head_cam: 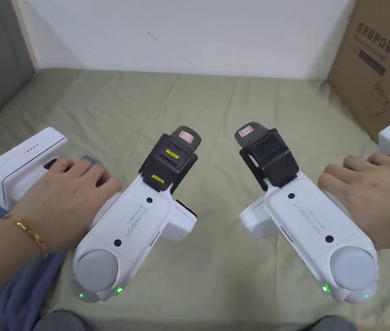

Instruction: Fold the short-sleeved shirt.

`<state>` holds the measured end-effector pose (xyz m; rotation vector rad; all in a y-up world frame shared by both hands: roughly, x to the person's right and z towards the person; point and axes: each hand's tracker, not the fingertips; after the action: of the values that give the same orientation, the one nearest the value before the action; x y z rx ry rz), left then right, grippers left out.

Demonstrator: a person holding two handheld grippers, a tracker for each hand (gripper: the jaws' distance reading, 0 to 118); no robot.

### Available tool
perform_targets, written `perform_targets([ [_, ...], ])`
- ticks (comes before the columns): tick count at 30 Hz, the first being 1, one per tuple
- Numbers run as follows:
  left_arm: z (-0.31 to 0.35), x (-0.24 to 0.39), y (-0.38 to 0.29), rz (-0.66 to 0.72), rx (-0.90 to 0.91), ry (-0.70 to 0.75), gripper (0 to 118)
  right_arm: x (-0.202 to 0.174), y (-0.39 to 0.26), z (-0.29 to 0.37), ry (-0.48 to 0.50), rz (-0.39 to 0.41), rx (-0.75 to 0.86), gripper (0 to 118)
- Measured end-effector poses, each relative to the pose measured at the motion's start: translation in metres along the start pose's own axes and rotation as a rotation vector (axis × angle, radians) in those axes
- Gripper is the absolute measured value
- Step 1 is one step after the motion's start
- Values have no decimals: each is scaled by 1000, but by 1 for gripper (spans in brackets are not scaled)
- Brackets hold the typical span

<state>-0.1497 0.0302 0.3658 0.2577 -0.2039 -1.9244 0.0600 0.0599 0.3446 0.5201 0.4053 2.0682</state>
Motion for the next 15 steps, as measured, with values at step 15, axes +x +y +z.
perform_targets([
  [15,9,-75,-92,1936,-379,327,118,50,-104,10,-132,-2006,-405,118],
])
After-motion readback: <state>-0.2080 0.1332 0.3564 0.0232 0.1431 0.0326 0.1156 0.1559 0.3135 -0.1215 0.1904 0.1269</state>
